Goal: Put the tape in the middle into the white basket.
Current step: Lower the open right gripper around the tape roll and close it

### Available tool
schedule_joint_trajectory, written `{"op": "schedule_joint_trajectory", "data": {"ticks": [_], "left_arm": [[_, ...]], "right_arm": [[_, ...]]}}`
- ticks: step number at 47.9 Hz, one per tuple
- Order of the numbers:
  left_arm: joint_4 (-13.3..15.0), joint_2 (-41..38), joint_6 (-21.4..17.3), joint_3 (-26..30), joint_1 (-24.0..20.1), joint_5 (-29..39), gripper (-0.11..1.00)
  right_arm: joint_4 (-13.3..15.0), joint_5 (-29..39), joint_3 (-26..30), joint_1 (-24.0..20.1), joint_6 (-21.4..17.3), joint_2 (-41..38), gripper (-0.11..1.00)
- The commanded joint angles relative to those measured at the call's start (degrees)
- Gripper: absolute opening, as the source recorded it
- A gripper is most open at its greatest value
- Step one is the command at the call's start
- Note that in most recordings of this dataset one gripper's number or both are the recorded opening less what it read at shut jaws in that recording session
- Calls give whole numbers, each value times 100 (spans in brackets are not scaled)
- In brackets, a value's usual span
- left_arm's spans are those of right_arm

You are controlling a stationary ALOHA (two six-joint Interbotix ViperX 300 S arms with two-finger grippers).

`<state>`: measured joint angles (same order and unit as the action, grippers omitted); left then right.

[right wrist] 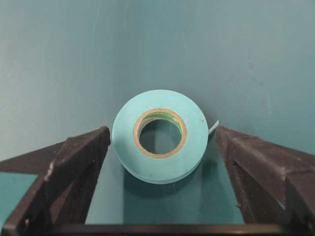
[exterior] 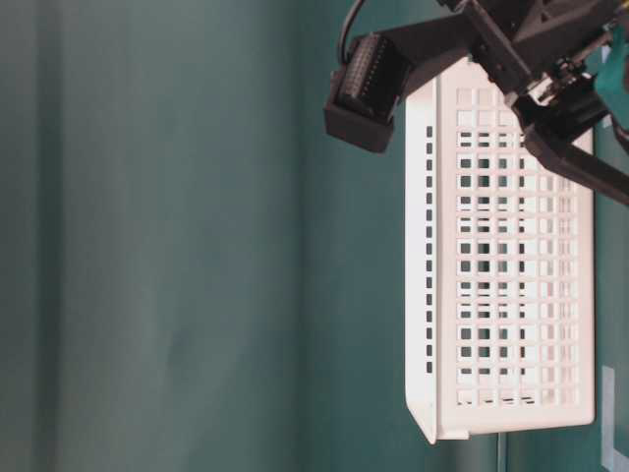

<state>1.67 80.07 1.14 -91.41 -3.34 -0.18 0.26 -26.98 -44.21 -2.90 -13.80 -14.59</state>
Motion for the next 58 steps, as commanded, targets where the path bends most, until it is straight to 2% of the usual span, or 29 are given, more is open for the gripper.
{"op": "schedule_joint_trajectory", "data": {"ticks": [1, 41, 45, 49, 58], "left_arm": [[0, -53, 0, 79, -18, -53, 6], [0, -53, 0, 79, -18, -53, 6], [0, -53, 0, 79, -18, -53, 6], [0, -53, 0, 79, -18, -53, 6], [0, -53, 0, 79, -18, -53, 6]], "right_arm": [[-18, -26, 114, 9, -18, 26, 99], [0, 132, 255, 35, -26, -176, 97], [0, 229, 264, 44, -18, -176, 88], [9, 281, 281, 35, -18, -167, 69], [9, 299, 264, 44, -18, -26, 68]]}}
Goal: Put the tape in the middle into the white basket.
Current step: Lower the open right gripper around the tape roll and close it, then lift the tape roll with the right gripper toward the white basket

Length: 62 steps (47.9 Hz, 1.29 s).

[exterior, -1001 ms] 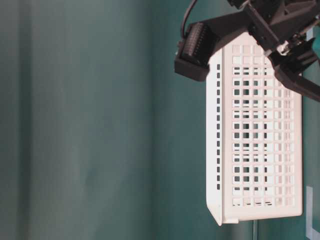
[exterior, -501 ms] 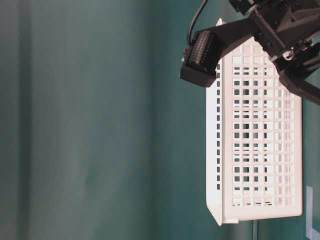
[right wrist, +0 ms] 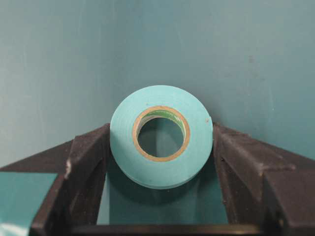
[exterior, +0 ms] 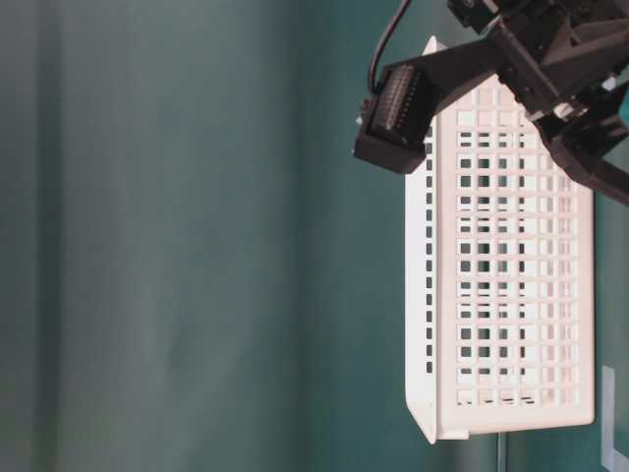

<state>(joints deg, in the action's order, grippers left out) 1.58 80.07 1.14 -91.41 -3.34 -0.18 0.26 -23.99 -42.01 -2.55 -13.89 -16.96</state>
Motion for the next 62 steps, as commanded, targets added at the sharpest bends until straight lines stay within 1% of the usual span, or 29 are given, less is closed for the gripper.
{"op": "schedule_joint_trajectory", "data": {"ticks": [1, 18, 34, 50, 62], "left_arm": [[9, -53, 0, 79, -18, -53, 6], [9, -53, 0, 79, -18, -53, 6], [9, -53, 0, 79, -18, -53, 6], [9, -53, 0, 79, -18, -53, 6], [9, -53, 0, 79, -18, -53, 6]], "right_arm": [[9, 9, 44, 9, -9, 229, 68], [9, 703, 18, 9, -9, 870, 68], [18, 791, -88, 18, 18, 1354, 68], [26, 817, -123, 141, 44, 1679, 68], [70, 1195, -70, 246, 26, 2057, 68]]}}
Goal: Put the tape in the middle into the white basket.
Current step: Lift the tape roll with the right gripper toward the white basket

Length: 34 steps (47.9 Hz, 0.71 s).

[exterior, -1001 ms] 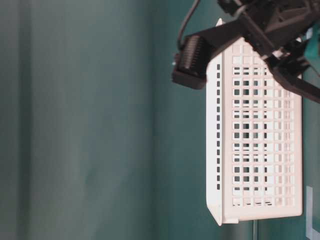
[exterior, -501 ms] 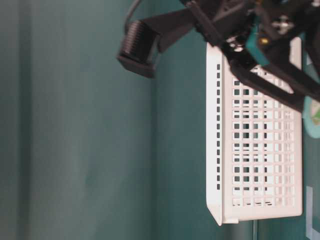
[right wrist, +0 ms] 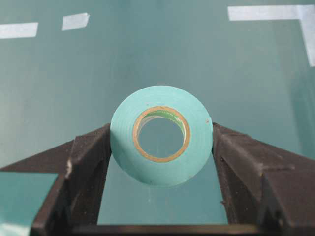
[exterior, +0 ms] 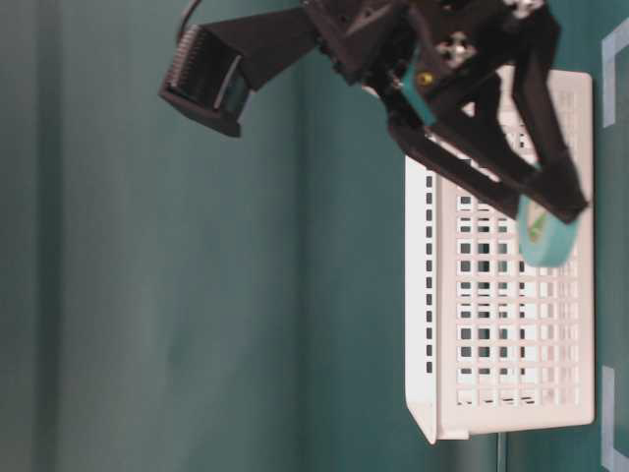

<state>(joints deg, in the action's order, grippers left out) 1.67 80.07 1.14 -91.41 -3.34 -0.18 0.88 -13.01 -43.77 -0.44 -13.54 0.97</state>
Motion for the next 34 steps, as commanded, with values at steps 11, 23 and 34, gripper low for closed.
{"op": "schedule_joint_trajectory", "data": {"ticks": [11, 23, 34], "left_arm": [[0, -53, 0, 79, -18, -53, 6], [0, -53, 0, 79, -18, -53, 6], [0, -53, 0, 79, -18, -53, 6]], "right_arm": [[9, 308, 141, 70, -9, 466, 68], [9, 325, 167, 316, 18, 554, 68], [255, 439, 176, 765, 35, 844, 68]]}}
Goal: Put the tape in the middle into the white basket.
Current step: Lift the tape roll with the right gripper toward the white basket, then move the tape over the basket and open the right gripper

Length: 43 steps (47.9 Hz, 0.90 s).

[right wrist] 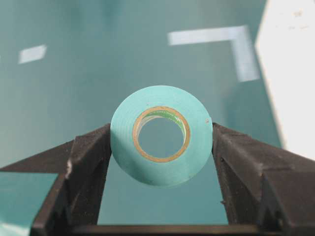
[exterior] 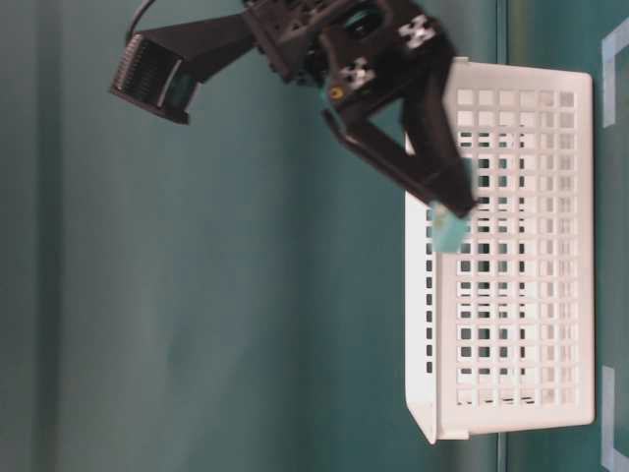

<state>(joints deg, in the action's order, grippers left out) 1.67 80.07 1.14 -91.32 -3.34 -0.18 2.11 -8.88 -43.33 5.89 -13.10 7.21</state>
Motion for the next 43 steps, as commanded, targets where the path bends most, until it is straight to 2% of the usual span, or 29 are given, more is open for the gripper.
{"op": "schedule_joint_trajectory", "data": {"ticks": [1, 8, 26, 43], "left_arm": [[0, -53, 0, 70, -18, -53, 6], [0, -53, -9, 70, -18, -53, 6], [0, -53, -9, 70, -18, -62, 6], [0, -53, -9, 70, -18, -62, 6]], "right_arm": [[167, 35, 132, 167, -9, 255, 68], [316, 193, 132, 457, -9, 448, 68], [316, 378, 70, 1371, -9, 633, 68], [316, 360, 62, 1916, -9, 633, 68]]}}
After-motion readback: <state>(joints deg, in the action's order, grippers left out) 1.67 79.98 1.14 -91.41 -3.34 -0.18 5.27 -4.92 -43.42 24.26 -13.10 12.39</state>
